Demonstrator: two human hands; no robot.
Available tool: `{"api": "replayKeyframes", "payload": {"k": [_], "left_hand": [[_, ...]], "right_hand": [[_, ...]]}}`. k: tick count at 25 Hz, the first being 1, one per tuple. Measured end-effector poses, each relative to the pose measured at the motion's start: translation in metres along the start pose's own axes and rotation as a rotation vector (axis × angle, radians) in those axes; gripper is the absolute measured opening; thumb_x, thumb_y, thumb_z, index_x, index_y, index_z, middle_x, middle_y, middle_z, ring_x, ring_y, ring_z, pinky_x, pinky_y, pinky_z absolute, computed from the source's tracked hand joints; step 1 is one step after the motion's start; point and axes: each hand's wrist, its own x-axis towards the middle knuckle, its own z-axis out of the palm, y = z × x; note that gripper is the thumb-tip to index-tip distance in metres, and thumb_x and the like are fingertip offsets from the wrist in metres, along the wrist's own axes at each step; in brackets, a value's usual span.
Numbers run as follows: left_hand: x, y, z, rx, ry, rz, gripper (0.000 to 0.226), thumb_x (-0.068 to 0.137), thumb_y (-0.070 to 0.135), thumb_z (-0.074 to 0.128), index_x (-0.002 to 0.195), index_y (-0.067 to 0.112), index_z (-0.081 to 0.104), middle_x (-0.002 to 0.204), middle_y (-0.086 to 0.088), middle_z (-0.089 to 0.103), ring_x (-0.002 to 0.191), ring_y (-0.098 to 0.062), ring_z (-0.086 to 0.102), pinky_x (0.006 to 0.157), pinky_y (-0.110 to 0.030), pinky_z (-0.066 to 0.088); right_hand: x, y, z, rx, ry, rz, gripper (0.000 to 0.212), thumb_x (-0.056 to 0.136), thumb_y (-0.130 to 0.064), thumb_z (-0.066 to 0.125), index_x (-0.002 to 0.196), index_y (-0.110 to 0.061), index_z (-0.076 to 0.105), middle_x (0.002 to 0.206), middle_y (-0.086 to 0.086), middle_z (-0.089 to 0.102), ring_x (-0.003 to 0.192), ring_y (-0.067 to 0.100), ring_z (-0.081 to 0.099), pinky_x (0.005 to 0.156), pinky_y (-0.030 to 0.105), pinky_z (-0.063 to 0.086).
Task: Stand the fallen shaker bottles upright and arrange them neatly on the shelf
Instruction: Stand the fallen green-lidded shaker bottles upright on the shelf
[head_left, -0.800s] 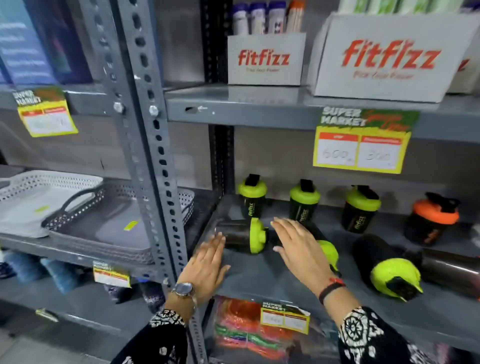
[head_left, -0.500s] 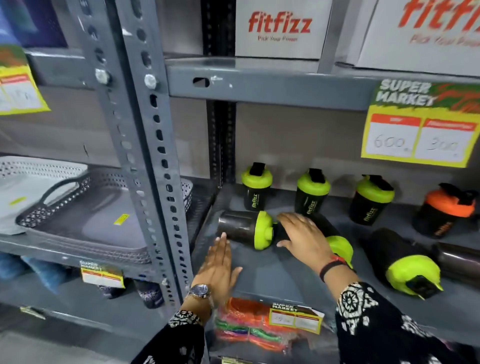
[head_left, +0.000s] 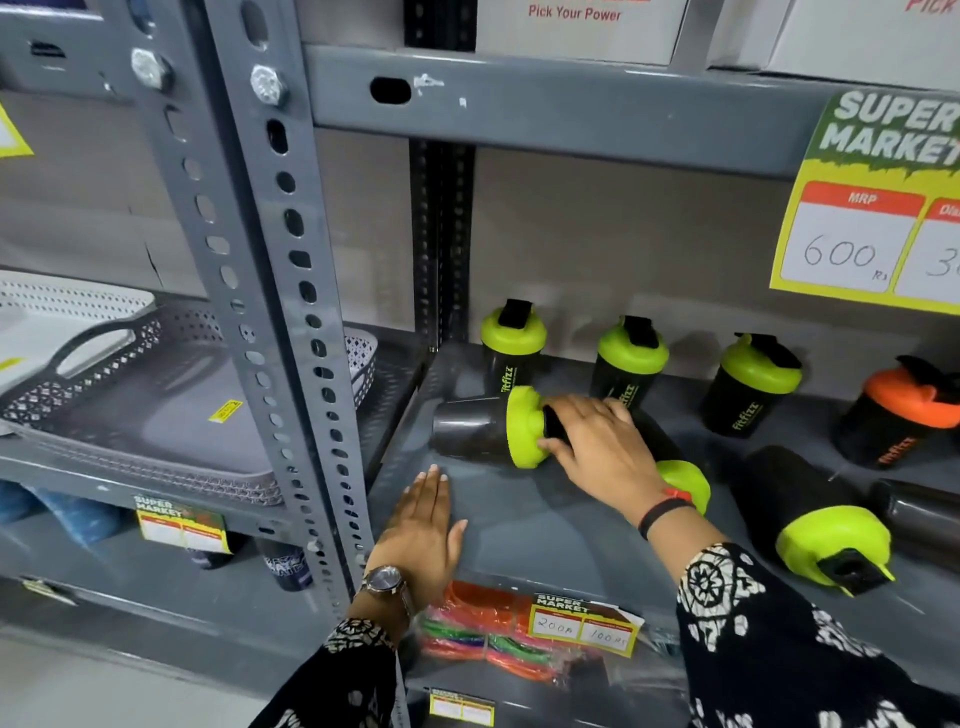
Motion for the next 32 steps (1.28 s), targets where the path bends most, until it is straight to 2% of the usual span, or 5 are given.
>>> {"api": "replayKeyframes", "payload": {"k": [6, 9, 13, 16, 32], "left_hand": [[0.002, 0.000, -0.001, 0.063, -0.045, -0.046, 0.085, 0.090, 0.044, -0.013, 0.120, -0.008, 0.047, 0.127, -0.025, 0.053, 0.114, -0.036, 0.054, 0.093, -0.045, 0.044], [0.002, 0.000, 0.001, 0.008, -0.057, -0.014, 0.108, 0.069, 0.059, -0.033, 0.134, -0.006, 0.024, 0.145, -0.024, 0.026, 0.134, -0.037, 0.027, 0.109, -0.042, 0.010], [0.003, 0.002, 0.001, 0.034, -0.065, -0.028, 0.103, 0.076, 0.058, -0.028, 0.131, -0.008, 0.030, 0.141, -0.026, 0.034, 0.130, -0.039, 0.034, 0.106, -0.046, 0.014], [0.002, -0.001, 0.002, 0.019, -0.032, -0.018, 0.097, 0.065, 0.056, -0.029, 0.139, 0.000, 0.002, 0.153, -0.018, 0.002, 0.141, -0.027, 0.002, 0.112, -0.032, -0.004], [0.002, 0.005, -0.004, 0.050, -0.085, -0.031, 0.095, 0.058, 0.048, -0.022, 0.140, 0.004, -0.004, 0.154, -0.013, -0.006, 0.141, -0.022, -0.005, 0.110, -0.029, -0.008]], "right_hand": [[0.039, -0.023, -0.035, -0.105, -0.028, -0.094, 0.043, 0.090, -0.032, 0.050, 0.127, -0.010, 0.049, 0.119, 0.019, 0.055, 0.108, 0.036, 0.057, 0.092, 0.045, 0.032], [0.044, -0.037, -0.032, -0.183, -0.165, -0.085, 0.049, 0.093, -0.038, 0.039, 0.138, -0.016, 0.035, 0.133, 0.013, 0.043, 0.121, 0.030, 0.045, 0.097, 0.042, 0.029], [0.050, -0.042, -0.038, -0.164, -0.310, -0.058, 0.053, 0.095, -0.042, 0.033, 0.143, -0.020, 0.024, 0.138, 0.011, 0.036, 0.128, 0.029, 0.034, 0.102, 0.047, 0.030], [0.052, -0.034, -0.049, -0.113, -0.395, -0.033, 0.053, 0.095, -0.039, 0.036, 0.143, -0.022, 0.021, 0.139, 0.011, 0.035, 0.130, 0.031, 0.031, 0.103, 0.048, 0.032], [0.063, -0.069, -0.040, 0.001, -0.162, 0.382, 0.037, 0.093, -0.030, 0.044, 0.119, -0.005, 0.043, 0.119, 0.015, 0.059, 0.111, 0.034, 0.056, 0.082, 0.034, 0.047]]}}
